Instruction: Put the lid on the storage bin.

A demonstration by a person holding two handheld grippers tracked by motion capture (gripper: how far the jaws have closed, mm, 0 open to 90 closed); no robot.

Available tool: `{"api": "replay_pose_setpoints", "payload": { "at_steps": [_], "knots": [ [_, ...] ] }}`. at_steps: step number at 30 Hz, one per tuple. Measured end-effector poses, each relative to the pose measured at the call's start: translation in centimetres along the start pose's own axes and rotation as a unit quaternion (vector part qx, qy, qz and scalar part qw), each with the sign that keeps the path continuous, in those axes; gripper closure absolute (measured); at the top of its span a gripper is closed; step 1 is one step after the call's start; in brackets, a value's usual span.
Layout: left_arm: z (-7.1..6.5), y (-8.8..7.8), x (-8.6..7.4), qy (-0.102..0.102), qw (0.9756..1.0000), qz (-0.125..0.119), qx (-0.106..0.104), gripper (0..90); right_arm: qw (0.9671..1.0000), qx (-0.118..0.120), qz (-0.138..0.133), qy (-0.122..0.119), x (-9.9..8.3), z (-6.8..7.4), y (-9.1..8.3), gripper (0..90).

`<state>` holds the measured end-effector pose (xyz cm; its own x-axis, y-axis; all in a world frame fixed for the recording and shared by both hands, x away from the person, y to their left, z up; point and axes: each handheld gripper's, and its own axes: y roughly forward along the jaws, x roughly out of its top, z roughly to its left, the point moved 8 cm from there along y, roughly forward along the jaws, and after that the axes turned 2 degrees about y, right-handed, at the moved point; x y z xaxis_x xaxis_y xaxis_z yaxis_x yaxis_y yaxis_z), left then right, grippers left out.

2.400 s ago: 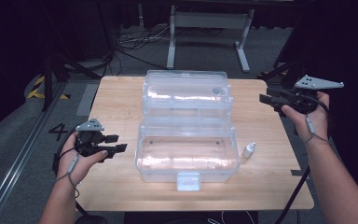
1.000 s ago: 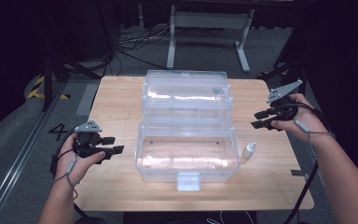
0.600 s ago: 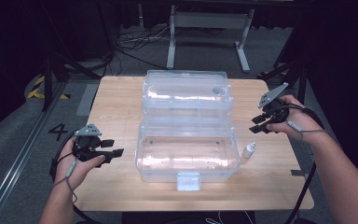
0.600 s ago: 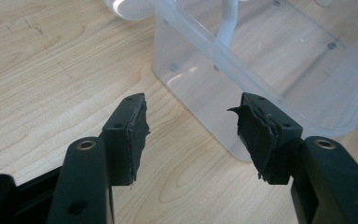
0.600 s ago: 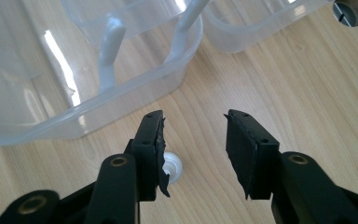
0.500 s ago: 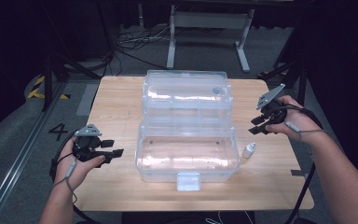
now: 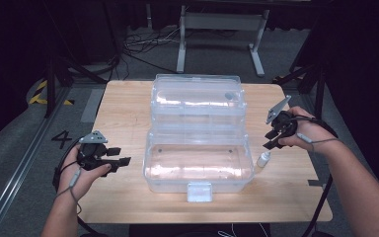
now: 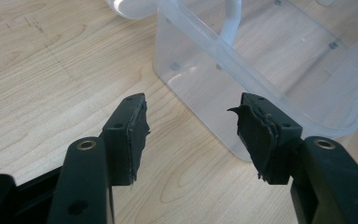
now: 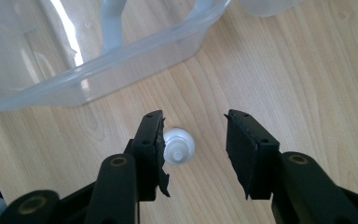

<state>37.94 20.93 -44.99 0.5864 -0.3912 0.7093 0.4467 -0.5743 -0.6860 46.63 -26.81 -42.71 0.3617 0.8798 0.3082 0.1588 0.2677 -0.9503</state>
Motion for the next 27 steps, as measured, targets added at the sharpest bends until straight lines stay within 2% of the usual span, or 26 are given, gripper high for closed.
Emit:
{"api": "replay_pose_setpoints", "payload": {
  "at_steps": [4,13,27],
  "knots": [
    [0.0,0.1,0.0,0.000,1.0000,0.001,-0.002,43.2,0.9998,0.006,0.020,0.000,-0.4,0.4,0.6,57.2],
    [0.1,0.3,0.1,-0.001,1.0000,0.003,-0.005,43.2,0.9979,0.009,0.061,-0.017,-1.2,0.8,2.0,58.9],
    [0.2,0.5,0.1,0.001,1.0000,0.005,-0.005,43.1,0.9944,0.009,0.098,-0.037,-1.8,0.9,4.0,64.4]
  ]
}}
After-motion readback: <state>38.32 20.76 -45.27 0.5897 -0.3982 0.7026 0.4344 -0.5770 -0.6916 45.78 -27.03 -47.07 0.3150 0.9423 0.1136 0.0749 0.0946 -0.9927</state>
